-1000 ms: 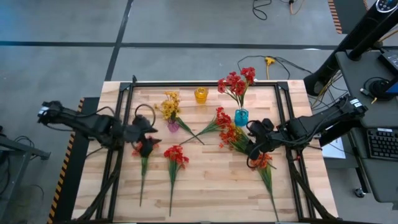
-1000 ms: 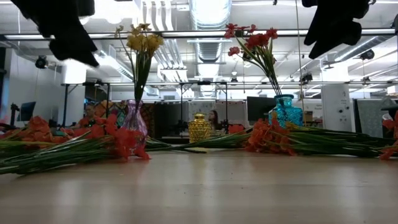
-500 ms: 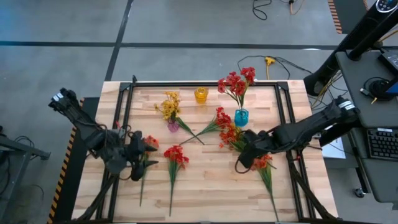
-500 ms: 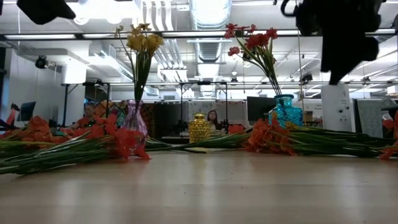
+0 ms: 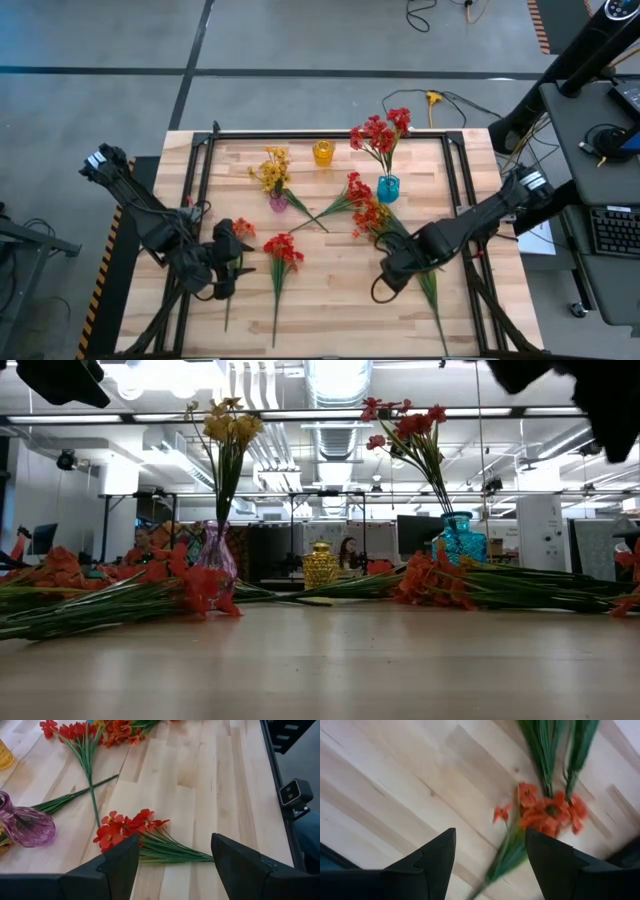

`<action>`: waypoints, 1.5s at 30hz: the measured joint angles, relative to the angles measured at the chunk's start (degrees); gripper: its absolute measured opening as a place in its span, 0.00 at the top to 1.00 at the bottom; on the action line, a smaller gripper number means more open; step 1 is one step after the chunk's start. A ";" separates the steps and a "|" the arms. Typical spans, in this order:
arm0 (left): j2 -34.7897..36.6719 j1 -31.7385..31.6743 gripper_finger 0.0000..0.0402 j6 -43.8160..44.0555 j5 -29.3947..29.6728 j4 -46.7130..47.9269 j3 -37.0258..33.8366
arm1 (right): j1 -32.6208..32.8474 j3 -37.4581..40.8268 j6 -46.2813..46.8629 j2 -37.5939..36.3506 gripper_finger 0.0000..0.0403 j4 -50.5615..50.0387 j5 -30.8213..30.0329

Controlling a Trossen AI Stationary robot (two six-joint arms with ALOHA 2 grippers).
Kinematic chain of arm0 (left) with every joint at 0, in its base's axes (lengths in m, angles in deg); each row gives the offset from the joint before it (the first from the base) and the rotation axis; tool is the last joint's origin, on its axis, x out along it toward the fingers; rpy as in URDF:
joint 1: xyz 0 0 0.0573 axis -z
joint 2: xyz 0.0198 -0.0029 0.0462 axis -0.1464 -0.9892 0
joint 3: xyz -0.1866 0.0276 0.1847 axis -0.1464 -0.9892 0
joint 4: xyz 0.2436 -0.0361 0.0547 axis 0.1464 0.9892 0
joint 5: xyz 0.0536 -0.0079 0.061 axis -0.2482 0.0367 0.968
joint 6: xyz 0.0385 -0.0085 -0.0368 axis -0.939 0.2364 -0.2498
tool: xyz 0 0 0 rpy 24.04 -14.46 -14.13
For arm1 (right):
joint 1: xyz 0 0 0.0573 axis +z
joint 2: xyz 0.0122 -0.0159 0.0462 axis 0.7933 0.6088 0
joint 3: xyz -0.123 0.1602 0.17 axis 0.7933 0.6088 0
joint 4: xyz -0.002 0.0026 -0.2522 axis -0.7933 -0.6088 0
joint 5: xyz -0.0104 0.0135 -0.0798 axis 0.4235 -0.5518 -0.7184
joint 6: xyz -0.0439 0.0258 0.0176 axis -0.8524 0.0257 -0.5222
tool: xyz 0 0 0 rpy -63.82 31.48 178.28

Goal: Sort flowers into vase by color
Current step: Put the bottom right orange flower into the yellow vase

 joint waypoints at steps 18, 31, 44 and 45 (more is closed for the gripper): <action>-0.47 0.08 0.43 -2.54 5.65 -1.55 -0.09 | 12.09 11.17 24.06 -3.31 0.30 8.11 3.01; -3.59 5.95 0.43 -4.56 8.07 -8.25 -0.54 | 15.10 19.58 32.50 0.79 0.26 14.44 6.07; -14.84 8.35 0.43 -4.54 9.15 -23.38 -0.76 | 16.22 27.54 32.31 0.81 0.32 22.13 2.60; -15.45 8.35 0.43 -4.52 9.15 -24.29 -0.76 | 16.21 28.02 32.27 0.81 0.33 22.68 2.34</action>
